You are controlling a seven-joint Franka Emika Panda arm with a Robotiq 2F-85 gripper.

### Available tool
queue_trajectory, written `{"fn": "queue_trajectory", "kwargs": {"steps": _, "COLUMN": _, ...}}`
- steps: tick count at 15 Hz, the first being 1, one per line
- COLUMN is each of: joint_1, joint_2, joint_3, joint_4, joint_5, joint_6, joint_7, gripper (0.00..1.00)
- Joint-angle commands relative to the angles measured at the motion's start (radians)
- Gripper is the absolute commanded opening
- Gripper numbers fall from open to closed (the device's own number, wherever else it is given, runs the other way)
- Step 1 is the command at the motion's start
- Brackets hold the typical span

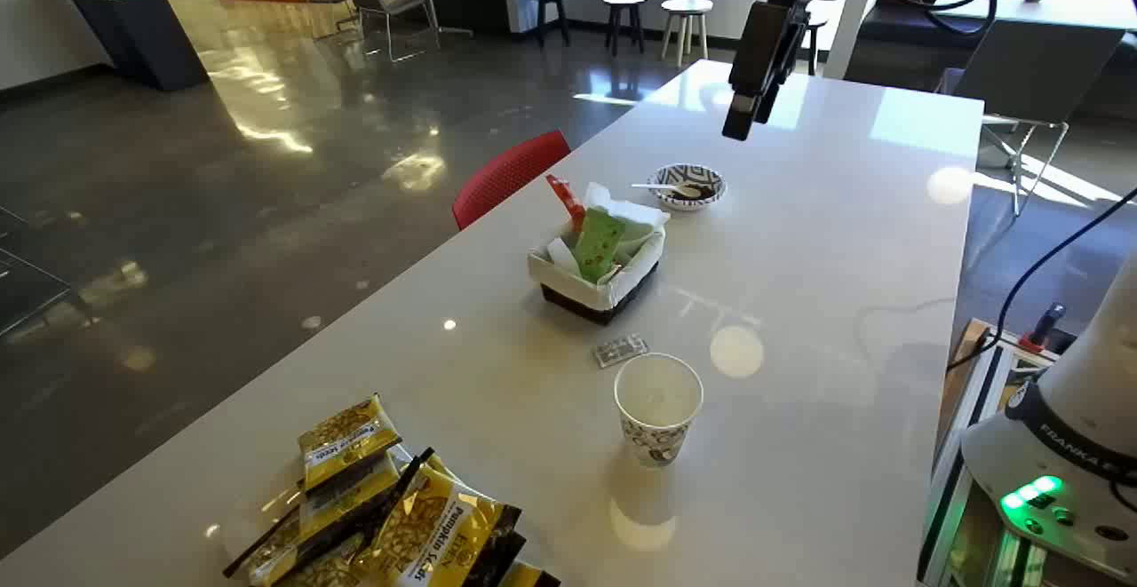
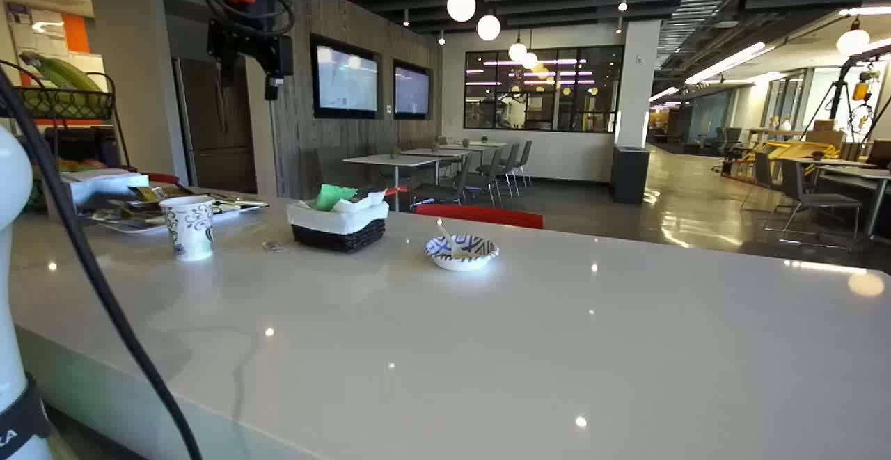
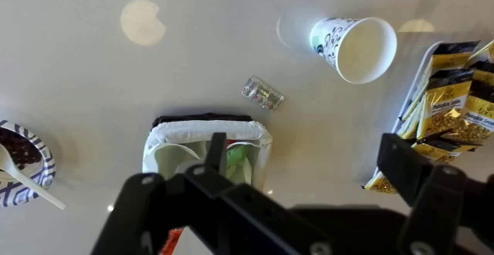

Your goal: Use the plastic spoon to put some of the contents of the plate into the paper cup

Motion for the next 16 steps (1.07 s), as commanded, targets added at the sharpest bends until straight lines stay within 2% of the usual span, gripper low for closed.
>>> {"fn": "queue_trajectory", "kwargs": {"steps": 1, "joint_1": -0.016, "joint_2": 0.000, "joint_3": 0.013, "joint_4": 0.002, "joint_5": 0.008, "joint_6": -0.004, "joint_7": -0.007, "gripper": 1.00}}
{"fn": "queue_trajectory", "kwargs": {"steps": 8, "joint_1": -0.016, "joint_2": 0.000, "joint_3": 0.013, "joint_4": 0.002, "joint_5": 0.008, "joint_6": -0.004, "joint_7": -0.007, "gripper": 1.00}}
{"fn": "queue_trajectory", "kwargs": {"steps": 9, "joint_1": -0.007, "joint_2": 0.014, "joint_3": -0.004, "joint_4": 0.011, "joint_5": -0.006, "joint_6": -0.023, "joint_7": -0.070, "gripper": 1.00}}
{"fn": "queue_trajectory", "kwargs": {"steps": 14, "joint_1": -0.037, "joint_2": 0.139, "joint_3": -0.039, "joint_4": 0.118, "joint_5": -0.207, "joint_6": -0.162, "joint_7": -0.292, "gripper": 1.00}}
{"fn": "queue_trajectory", "kwargs": {"steps": 16, "joint_1": -0.063, "joint_2": 0.215, "joint_3": -0.037, "joint_4": 0.174, "joint_5": -0.316, "joint_6": -0.151, "joint_7": -0.339, "gripper": 1.00}}
